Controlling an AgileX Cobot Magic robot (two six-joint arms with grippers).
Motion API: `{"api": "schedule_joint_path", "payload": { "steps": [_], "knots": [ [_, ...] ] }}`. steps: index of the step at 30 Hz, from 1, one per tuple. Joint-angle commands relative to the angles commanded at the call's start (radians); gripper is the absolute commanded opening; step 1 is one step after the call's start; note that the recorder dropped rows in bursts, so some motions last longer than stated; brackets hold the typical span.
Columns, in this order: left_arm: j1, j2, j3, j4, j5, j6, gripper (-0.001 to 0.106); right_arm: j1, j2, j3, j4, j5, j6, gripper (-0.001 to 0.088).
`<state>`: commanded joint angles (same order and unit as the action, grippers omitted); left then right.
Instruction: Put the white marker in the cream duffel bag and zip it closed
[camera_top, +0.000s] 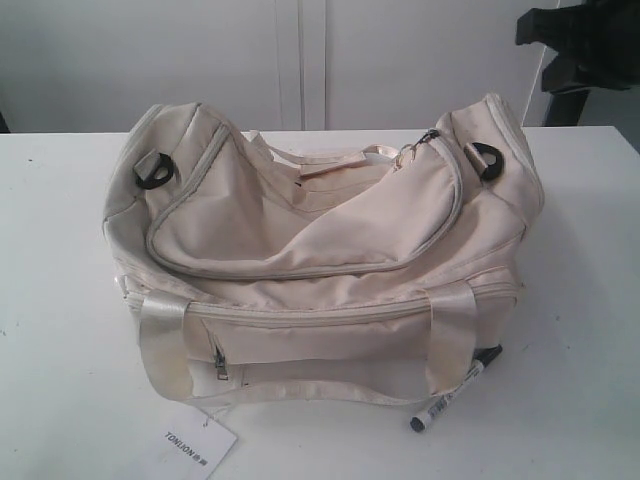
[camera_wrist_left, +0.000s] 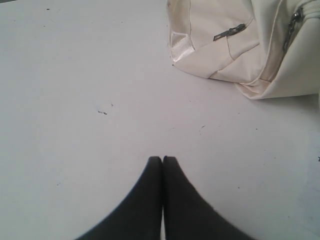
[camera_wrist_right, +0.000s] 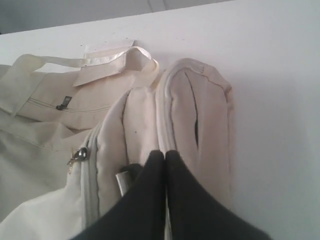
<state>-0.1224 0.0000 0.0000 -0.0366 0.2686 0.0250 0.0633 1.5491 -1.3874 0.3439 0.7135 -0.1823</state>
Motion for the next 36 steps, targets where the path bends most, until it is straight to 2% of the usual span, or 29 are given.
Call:
{"api": "schedule_joint_path", "payload": {
  "steps": [7,11,16,24,36],
  "knots": [
    [0.0,0.0,0.0,0.0,0.0,0.0,0.0,0.008,0.082,-0.106,-0.007,0.04,0.0,0.0],
    [0.0,0.0,0.0,0.0,0.0,0.0,0.0,0.039,0.129,-0.153,-0.009,0.049,0.0,0.0],
    [0.0,0.0,0.0,0.0,0.0,0.0,0.0,0.076,0.18,-0.207,-0.103,0.095,0.012,0.001],
    [0.0,0.0,0.0,0.0,0.0,0.0,0.0,0.076,0.189,-0.217,-0.269,0.098,0.118,0.0188],
    [0.0,0.0,0.0,0.0,0.0,0.0,0.0,0.076,0.189,-0.217,-0.27,0.048,0.161,0.0373]
  ]
}}
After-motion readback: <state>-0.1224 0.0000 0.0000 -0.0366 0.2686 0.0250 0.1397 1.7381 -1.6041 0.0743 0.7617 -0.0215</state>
